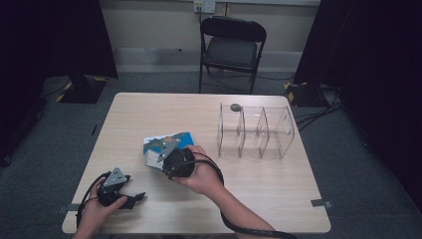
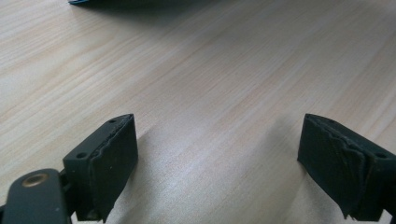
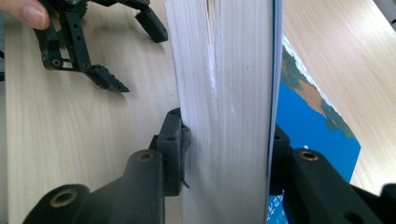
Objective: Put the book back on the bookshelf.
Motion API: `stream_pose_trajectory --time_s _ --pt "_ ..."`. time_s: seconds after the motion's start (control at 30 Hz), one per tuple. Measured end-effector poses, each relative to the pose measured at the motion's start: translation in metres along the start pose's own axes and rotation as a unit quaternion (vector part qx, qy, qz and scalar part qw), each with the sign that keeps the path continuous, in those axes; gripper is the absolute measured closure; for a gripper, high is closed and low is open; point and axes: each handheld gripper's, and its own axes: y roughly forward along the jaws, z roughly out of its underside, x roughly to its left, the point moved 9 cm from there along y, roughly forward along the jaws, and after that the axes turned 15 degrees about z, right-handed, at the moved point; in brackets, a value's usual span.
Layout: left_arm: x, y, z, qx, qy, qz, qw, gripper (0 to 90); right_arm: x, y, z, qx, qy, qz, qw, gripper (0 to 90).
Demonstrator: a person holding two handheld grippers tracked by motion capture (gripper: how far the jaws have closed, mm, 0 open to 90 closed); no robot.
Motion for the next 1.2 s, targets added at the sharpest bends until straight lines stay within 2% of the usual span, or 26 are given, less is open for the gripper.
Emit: stream_pose_trajectory --time_s 0.03,0.17,0.5,0.73,0.8,1.1,1.2 --pt "0.0 0.0 0.0 0.0 0.0 0.0 1.0 11.3 -0.001 -0.001 0.0 0.003 -0.006 -0.001 1.0 61.5" --pt "0.0 0.0 0.0 0.0 0.0 0.0 1.0 11.1 -0.002 -0.005 -0.001 0.004 0.002 -0.006 1.0 61.6" --pt "0.001 0.0 0.0 0.002 0.003 -0.002 1.0 10.8 -0.005 -0.012 -0.004 0.01 0.001 -0.016 0.9998 61.6" --pt "0.001 -0.001 0.0 0.004 0.002 -0.004 1.0 10.6 -0.009 -0.022 -0.007 0.012 0.006 -0.025 0.9996 61.7" --pt "0.001 0.0 0.0 0.004 0.002 -0.004 1.0 10.5 -0.009 -0.024 -0.008 0.014 0.014 -0.029 0.9994 61.8" --pt "0.002 -0.001 0.0 0.006 0.003 -0.005 1.0 9.6 -0.01 -0.027 -0.012 0.018 0.006 -0.031 0.9994 61.8" --pt "0.001 0.0 0.0 0.006 0.0 -0.004 1.0 9.6 -0.011 -0.029 -0.012 0.019 0.011 -0.034 0.9992 61.8"
